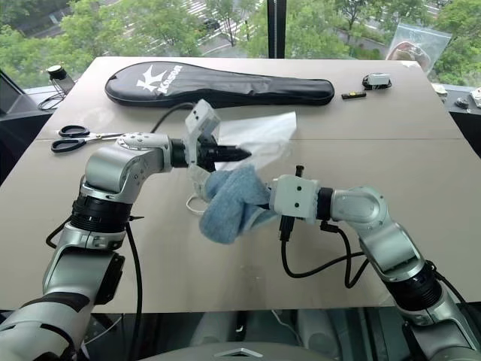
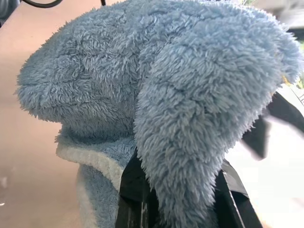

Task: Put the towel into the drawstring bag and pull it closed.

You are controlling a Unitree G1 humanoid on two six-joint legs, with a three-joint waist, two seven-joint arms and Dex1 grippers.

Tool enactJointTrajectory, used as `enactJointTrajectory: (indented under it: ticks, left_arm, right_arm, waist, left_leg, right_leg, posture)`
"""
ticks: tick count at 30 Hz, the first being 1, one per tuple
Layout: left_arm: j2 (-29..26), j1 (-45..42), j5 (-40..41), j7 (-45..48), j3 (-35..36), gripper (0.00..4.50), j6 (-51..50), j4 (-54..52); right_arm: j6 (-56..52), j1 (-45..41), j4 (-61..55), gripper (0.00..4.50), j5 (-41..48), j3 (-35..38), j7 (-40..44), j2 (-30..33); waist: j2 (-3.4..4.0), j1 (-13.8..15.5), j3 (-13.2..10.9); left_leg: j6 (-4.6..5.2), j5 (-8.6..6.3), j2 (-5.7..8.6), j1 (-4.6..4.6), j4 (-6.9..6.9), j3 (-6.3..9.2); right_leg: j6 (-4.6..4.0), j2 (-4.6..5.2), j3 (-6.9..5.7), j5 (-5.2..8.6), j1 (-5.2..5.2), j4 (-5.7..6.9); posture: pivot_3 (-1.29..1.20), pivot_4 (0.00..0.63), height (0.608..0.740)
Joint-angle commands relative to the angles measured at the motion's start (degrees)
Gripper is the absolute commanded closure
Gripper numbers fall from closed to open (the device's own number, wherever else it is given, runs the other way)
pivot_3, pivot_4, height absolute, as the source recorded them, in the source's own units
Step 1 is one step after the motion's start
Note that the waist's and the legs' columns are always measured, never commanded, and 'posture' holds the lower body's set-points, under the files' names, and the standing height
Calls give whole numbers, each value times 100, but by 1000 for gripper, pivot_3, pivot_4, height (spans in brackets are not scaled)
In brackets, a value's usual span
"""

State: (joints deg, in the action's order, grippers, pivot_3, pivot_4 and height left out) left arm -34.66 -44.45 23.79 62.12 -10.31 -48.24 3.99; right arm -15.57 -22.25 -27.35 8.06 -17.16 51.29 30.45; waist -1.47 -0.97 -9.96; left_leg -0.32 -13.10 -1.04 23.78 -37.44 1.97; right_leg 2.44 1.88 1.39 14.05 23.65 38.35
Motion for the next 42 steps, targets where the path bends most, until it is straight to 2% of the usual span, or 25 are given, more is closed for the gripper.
enactJointTrajectory:
  ticks: [1,9,13,15,20,23,29,34,37,42]
  left_arm:
    - [16,-111,248,220,61,4500,-160,-161]
    - [173,619,-541,177,-1102,4500,594,-544]
    - [287,768,-583,314,-1356,4500,591,-441]
    - [373,749,-386,381,-1242,4500,387,-400]
    - [648,116,288,166,-244,4500,-463,63]
    - [622,-339,519,-65,247,4500,-907,283]
    - [708,-605,208,-802,458,4500,-912,514]
    - [863,-448,-318,-1330,179,4500,-172,424]
    - [932,-119,-717,-1434,-209,4500,500,55]
    - [1163,344,-688,-1560,-229,4500,637,-364]
  right_arm:
    - [-42,54,-380,4446,270,147,58,47]
    - [-751,883,-1257,4446,1126,428,383,739]
    - [-1060,1459,-1726,4446,1471,744,349,1119]
    - [-1144,1747,-1927,4446,1606,918,261,1229]
    - [-1265,2207,-2238,4446,1671,1216,-100,1260]
    - [-1125,2013,-2201,4446,1240,1089,-573,1038]
    - [-804,1328,-1820,4446,459,796,-1166,661]
    - [-724,1016,-1682,4446,855,836,-1242,88]
    - [-685,979,-1424,4446,1342,857,-1407,-567]
    - [-135,722,-76,4446,1157,907,-1959,-1605]
  waist:
    - [-1,24,-1]
    - [0,21,-1]
    - [-1,30,0]
    - [-1,29,0]
    - [-5,21,-2]
    - [-4,-7,-2]
    - [0,7,1]
    - [0,26,0]
    - [0,21,1]
    - [0,17,1]
  left_leg:
    - [0,0,0,3,0,2]
    - [1,0,2,1,-1,2]
    - [1,-1,1,-1,-2,5]
    - [1,-1,1,-2,-2,4]
    - [2,0,1,1,-10,6]
    - [2,0,-2,-4,-13,6]
    - [1,0,-2,-6,-14,3]
    - [1,0,-1,-2,-16,5]
    - [1,0,-1,-3,-16,1]
    - [1,1,1,-5,-15,0]
  right_leg:
    - [0,0,-3,0,0,0]
    - [0,4,-1,0,-4,-2]
    - [0,2,-4,1,-5,0]
    - [1,2,-3,1,-6,0]
    - [8,-1,-5,5,-7,1]
    - [24,-7,-2,14,-7,6]
    - [23,-7,4,14,-5,13]
    - [2,-5,1,1,-3,13]
    - [1,-3,5,0,-4,13]
    - [0,0,5,-1,-3,17]
  posture:
    - [0,150,740]
    - [0,150,740]
    - [0,150,740]
    - [0,150,740]
    - [0,150,740]
    - [0,150,740]
    - [0,150,740]
    - [0,150,740]
    - [0,150,740]
    - [0,150,740]
